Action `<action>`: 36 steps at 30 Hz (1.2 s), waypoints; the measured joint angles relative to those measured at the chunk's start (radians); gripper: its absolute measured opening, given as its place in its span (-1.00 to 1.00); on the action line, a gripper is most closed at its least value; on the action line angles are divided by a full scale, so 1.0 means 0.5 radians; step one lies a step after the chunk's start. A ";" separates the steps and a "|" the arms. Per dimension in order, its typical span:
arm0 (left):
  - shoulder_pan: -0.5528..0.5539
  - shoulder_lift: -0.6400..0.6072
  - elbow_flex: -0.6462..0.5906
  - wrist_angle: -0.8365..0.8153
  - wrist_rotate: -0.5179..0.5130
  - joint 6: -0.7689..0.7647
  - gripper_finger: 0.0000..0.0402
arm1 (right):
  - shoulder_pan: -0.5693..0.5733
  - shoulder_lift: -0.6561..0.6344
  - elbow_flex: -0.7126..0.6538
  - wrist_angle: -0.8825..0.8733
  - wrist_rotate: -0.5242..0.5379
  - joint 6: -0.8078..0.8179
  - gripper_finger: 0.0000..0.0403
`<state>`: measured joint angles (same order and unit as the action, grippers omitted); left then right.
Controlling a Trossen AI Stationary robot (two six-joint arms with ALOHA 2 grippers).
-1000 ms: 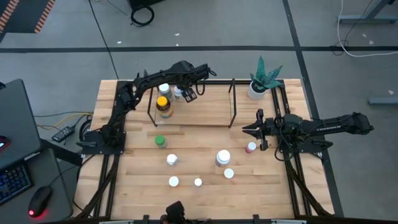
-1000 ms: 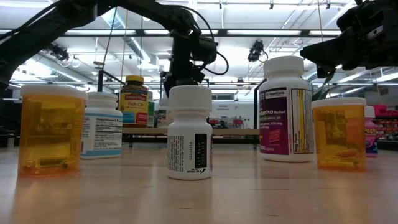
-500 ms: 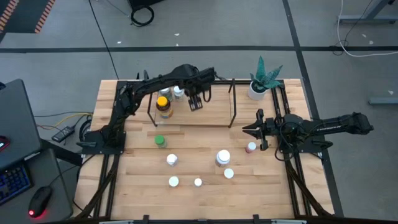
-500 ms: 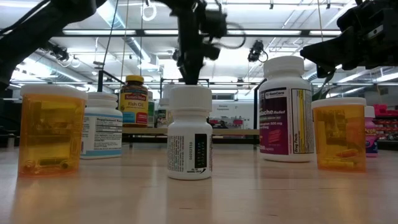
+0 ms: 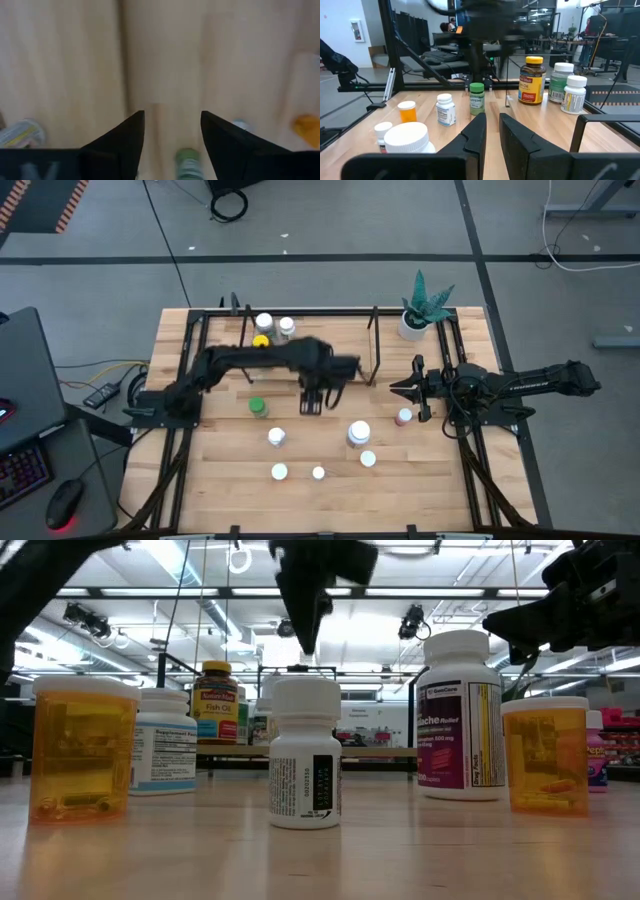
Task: Pick and place medicine bottles onto shelf by color
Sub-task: Put the green pill bottle on the shelf aligned with the other white pill bottles
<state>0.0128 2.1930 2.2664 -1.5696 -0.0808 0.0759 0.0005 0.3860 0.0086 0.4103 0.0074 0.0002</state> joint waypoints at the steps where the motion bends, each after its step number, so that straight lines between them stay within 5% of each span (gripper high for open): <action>1: -0.053 -0.030 -0.032 0.000 0.000 -0.023 -0.03 | 0.000 0.000 0.000 0.001 0.000 0.000 -0.69; 22: -0.722 -0.590 -1.044 0.427 -0.158 -0.734 -0.26 | 0.000 0.000 0.000 0.016 0.000 0.000 -0.69; 36: -0.723 -1.083 -1.693 0.566 -0.401 -1.094 -0.28 | 0.000 0.001 0.000 0.016 0.000 0.000 -0.69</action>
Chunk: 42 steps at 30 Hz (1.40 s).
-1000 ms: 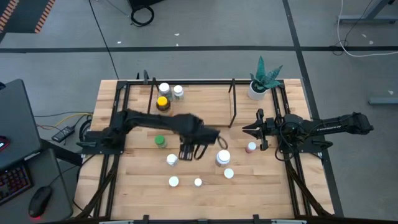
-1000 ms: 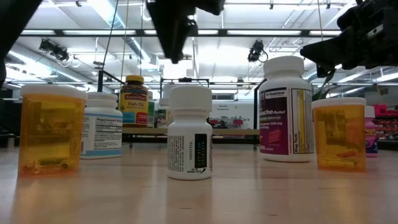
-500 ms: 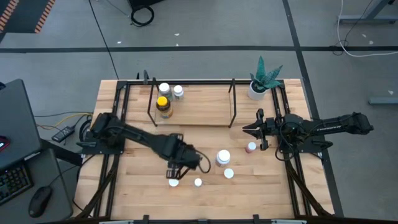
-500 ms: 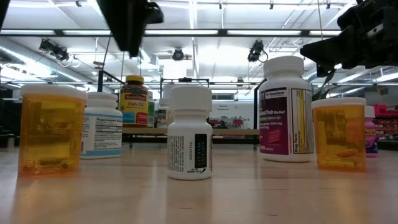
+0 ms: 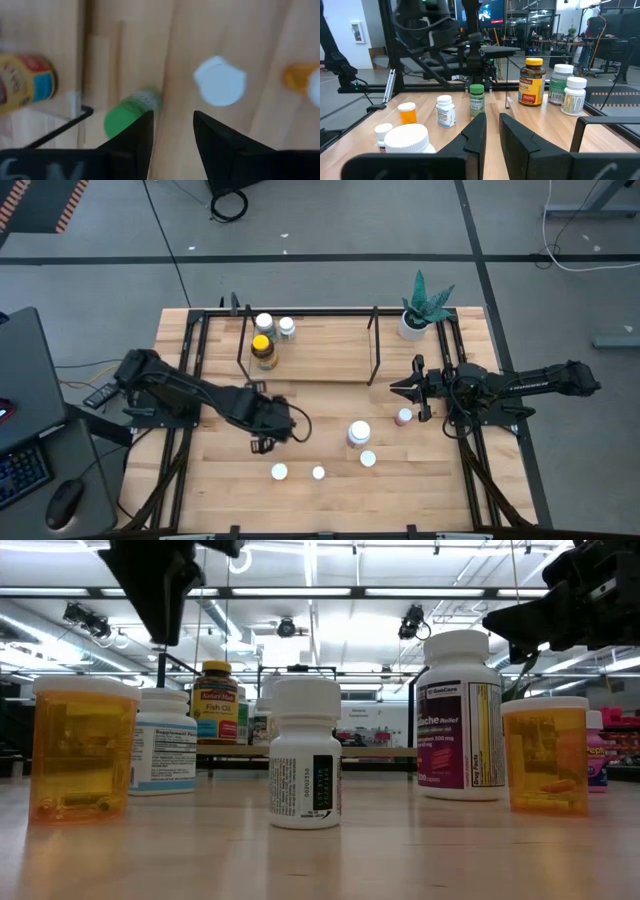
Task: Pick and place medicine bottles onto shelf by color
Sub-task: Put the green pill bottle on the shelf aligned with the other white pill bottles
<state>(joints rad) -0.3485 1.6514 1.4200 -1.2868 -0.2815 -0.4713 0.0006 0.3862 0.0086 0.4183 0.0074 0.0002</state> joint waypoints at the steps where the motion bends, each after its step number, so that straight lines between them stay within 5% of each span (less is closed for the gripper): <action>1: 0.009 -0.032 -0.042 0.003 -0.024 -0.037 -0.27 | 0.000 -0.001 0.000 0.000 0.000 0.000 -0.69; 17: 0.283 -0.202 -0.367 0.021 -0.013 -0.083 0.26 | 0.000 -0.001 0.000 0.000 0.000 0.000 -0.69; 27: 0.404 -0.327 -0.474 0.229 0.058 -0.039 0.29 | 0.000 0.000 0.000 0.000 0.000 0.000 -0.69; 42: 0.388 -0.319 -0.475 0.292 0.065 0.603 0.29 | -0.001 -0.001 0.000 0.015 0.000 0.000 -0.69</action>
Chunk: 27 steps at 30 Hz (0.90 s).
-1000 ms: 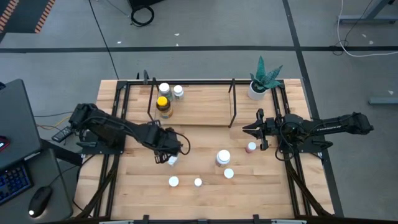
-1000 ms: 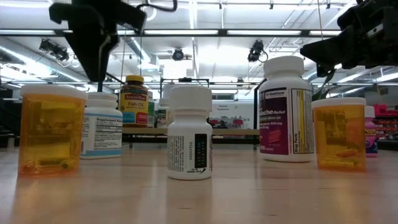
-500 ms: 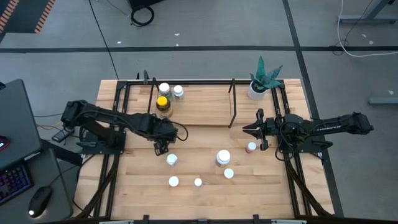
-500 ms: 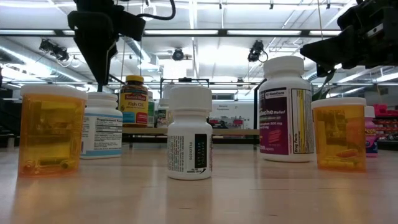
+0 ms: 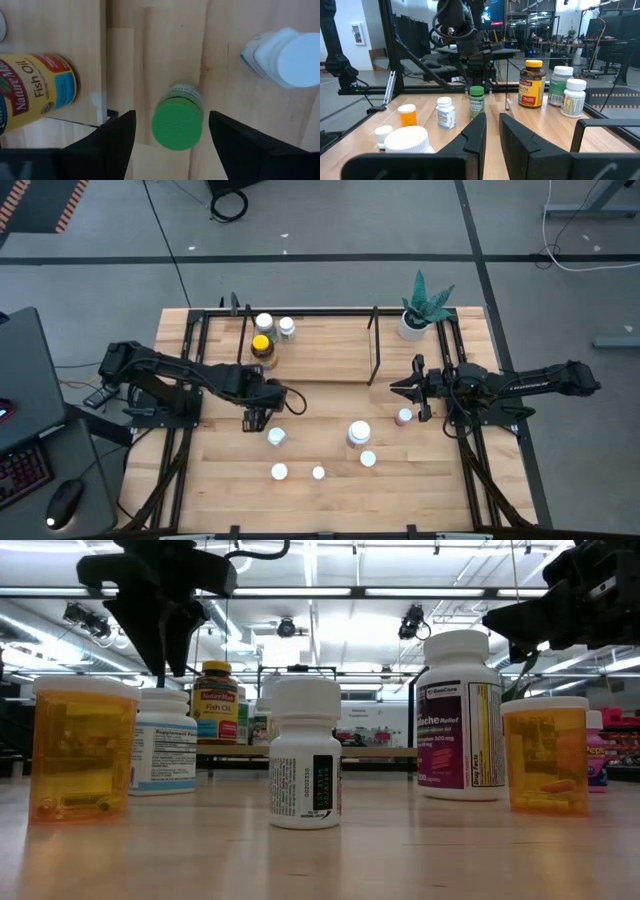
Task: Pick and place medicine bottles onto shelf by color
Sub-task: Put the green pill bottle on the shelf aligned with the other white pill bottles
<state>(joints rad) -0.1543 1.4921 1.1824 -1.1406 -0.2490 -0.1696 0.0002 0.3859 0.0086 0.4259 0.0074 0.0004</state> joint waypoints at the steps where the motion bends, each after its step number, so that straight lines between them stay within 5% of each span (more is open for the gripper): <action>1: 0.006 0.000 0.000 -0.001 0.002 0.011 0.29 | 0.001 0.001 0.000 0.000 0.000 0.000 -0.69; 27: 0.026 0.002 -0.220 0.181 0.063 0.046 0.47 | 0.000 0.000 0.000 -0.001 -0.001 0.000 -0.69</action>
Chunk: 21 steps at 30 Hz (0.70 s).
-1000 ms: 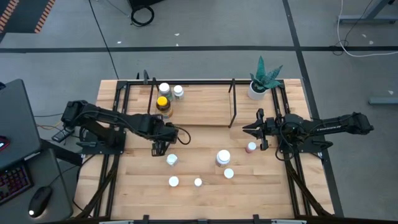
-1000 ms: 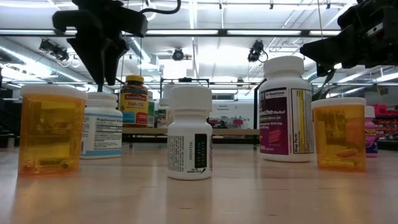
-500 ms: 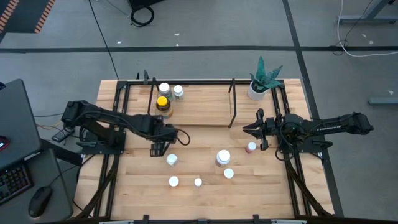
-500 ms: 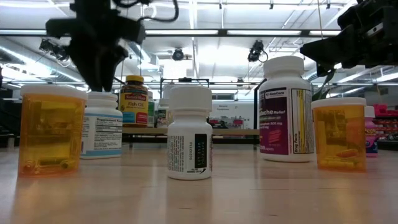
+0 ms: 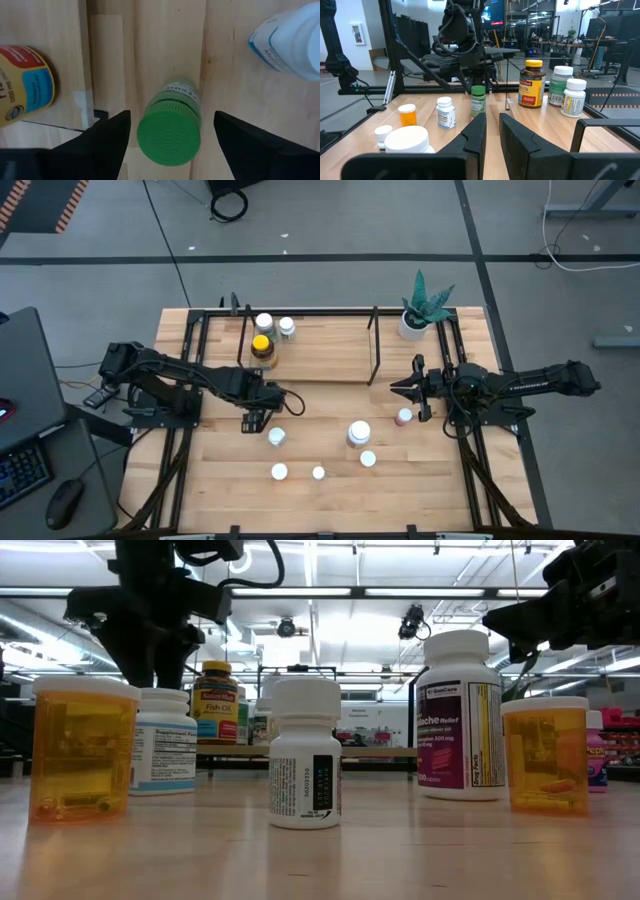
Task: Pick and place medicine bottles onto shelf by color
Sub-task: Put the green pill bottle on the shelf aligned with the other white pill bottles
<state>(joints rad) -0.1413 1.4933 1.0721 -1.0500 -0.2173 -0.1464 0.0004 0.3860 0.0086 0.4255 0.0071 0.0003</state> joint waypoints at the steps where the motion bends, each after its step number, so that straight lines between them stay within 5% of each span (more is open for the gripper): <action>1: 0.000 0.000 0.000 -0.001 0.018 -0.011 0.48 | 0.000 0.000 0.000 0.000 0.000 0.000 -0.69; 21: 0.001 0.000 -0.001 -0.009 0.017 0.484 0.46 | 0.000 0.000 0.000 0.000 0.000 0.000 -0.69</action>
<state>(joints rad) -0.1410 1.4933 1.0718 -1.0543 -0.2089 0.0956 0.0002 0.3859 0.0086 0.4255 0.0071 0.0003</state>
